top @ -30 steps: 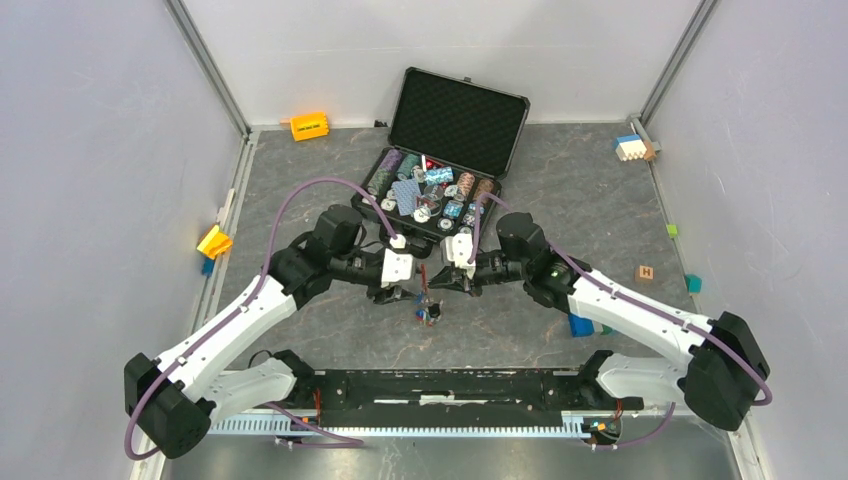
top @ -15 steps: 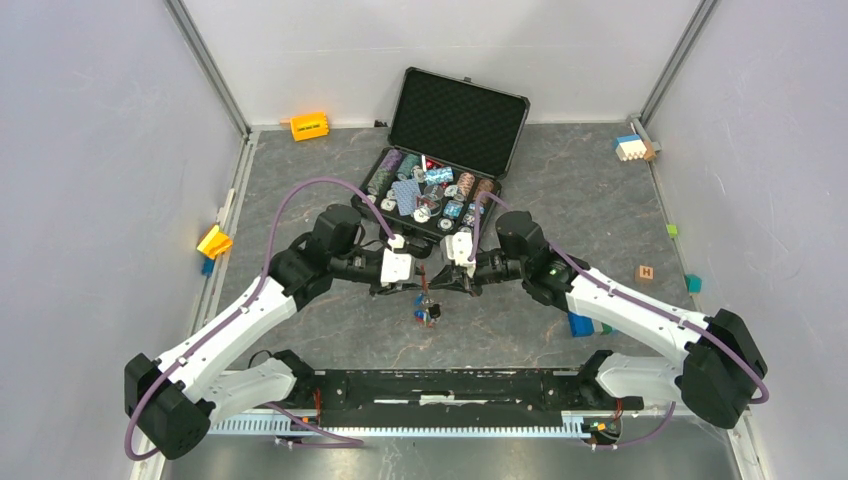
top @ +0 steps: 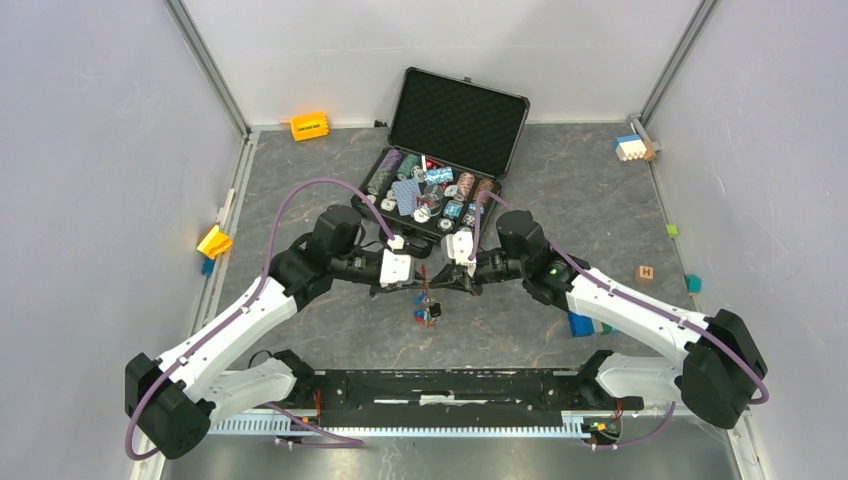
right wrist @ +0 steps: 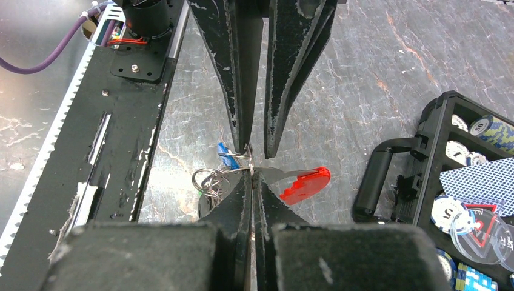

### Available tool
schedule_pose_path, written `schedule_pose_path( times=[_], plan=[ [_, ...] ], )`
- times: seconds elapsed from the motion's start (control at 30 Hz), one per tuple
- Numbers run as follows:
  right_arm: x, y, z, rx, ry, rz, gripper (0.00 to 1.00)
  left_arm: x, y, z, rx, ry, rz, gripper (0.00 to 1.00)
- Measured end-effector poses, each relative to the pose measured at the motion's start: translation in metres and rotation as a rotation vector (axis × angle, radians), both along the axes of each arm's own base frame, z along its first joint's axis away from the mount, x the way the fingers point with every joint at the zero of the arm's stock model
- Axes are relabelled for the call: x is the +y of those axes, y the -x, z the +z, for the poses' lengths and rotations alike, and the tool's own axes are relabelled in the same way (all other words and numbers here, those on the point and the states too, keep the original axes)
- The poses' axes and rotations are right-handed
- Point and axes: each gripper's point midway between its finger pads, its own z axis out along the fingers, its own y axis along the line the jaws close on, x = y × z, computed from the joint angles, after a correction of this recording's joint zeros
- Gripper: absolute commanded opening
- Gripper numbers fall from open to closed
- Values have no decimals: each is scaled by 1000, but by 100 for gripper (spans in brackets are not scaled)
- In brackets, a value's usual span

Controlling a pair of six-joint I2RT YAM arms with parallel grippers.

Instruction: Put the keys on the keyring

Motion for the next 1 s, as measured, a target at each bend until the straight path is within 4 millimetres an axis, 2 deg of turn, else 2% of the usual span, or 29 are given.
schedule_pose_path(
  times=[0.63, 0.93, 1.0],
  plan=[
    [-2, -3, 0, 2, 2, -9, 0, -4, 2, -2, 41, 12, -11, 2],
    [-2, -4, 0, -7, -1, -9, 0, -3, 3, -1, 40, 24, 6, 2],
    [-2, -4, 0, -11, -1, -10, 3, -2, 1, -1, 48, 21, 23, 2]
  ],
)
